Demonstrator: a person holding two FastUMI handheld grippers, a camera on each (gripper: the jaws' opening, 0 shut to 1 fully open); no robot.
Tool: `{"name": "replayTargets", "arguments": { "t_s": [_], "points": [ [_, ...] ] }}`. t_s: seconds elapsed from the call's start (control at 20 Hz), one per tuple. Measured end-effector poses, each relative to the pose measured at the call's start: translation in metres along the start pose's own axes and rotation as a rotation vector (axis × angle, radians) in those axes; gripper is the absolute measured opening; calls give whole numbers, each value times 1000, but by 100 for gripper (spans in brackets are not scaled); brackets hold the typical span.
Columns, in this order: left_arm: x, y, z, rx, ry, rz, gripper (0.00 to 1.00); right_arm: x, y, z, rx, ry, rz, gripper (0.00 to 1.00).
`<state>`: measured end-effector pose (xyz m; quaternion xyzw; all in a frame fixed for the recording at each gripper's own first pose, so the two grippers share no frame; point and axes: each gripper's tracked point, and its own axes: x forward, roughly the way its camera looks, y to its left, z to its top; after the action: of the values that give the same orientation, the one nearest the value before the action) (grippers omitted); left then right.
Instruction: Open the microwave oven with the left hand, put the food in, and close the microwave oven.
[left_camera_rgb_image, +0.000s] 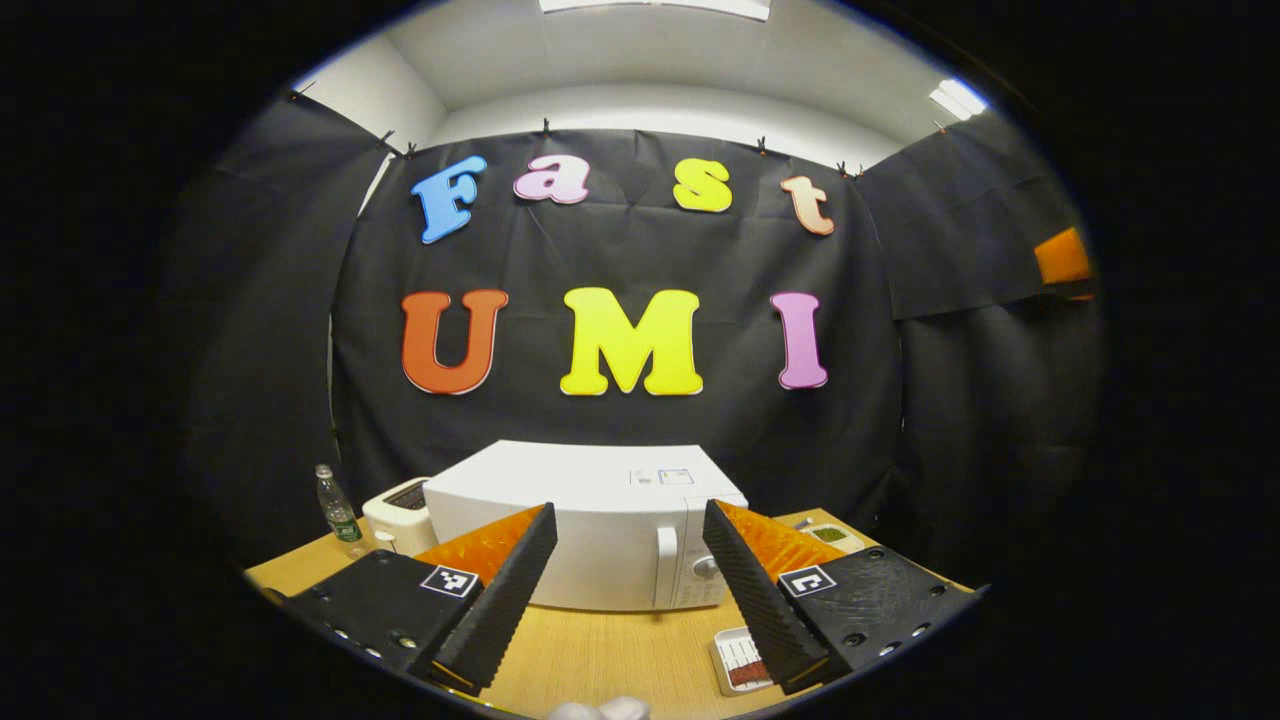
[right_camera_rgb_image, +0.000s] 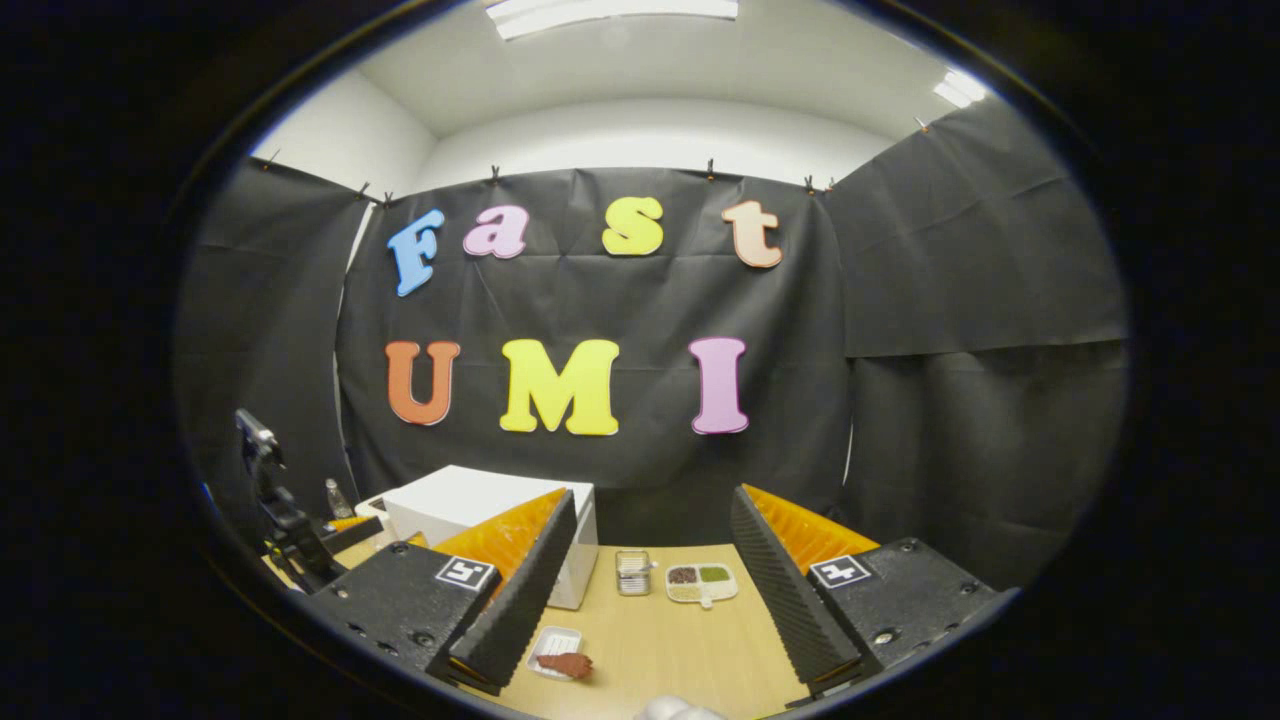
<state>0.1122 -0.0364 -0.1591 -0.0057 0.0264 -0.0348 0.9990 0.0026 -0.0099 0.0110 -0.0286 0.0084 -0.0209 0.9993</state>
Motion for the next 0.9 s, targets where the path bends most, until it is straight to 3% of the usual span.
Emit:
{"name": "replayTargets", "arguments": {
  "t_s": [0.35,0.75,0.8,0.85,0.9],
  "points": [
    [84,-21,-96,-4,116,-14,93,10,-12,-18,-32,69,-37,92],
    [153,-31,-145,27,155,-1,93,8,-34,-47,-48,150,-87,92],
    [156,-32,-149,34,157,2,94,8,-35,-48,-52,153,-86,99],
    [157,-31,-153,37,165,8,94,7,-36,-49,-58,158,-86,92],
    [159,-31,-155,32,174,10,85,7,-38,-49,-64,160,-86,92]
  ]
}}
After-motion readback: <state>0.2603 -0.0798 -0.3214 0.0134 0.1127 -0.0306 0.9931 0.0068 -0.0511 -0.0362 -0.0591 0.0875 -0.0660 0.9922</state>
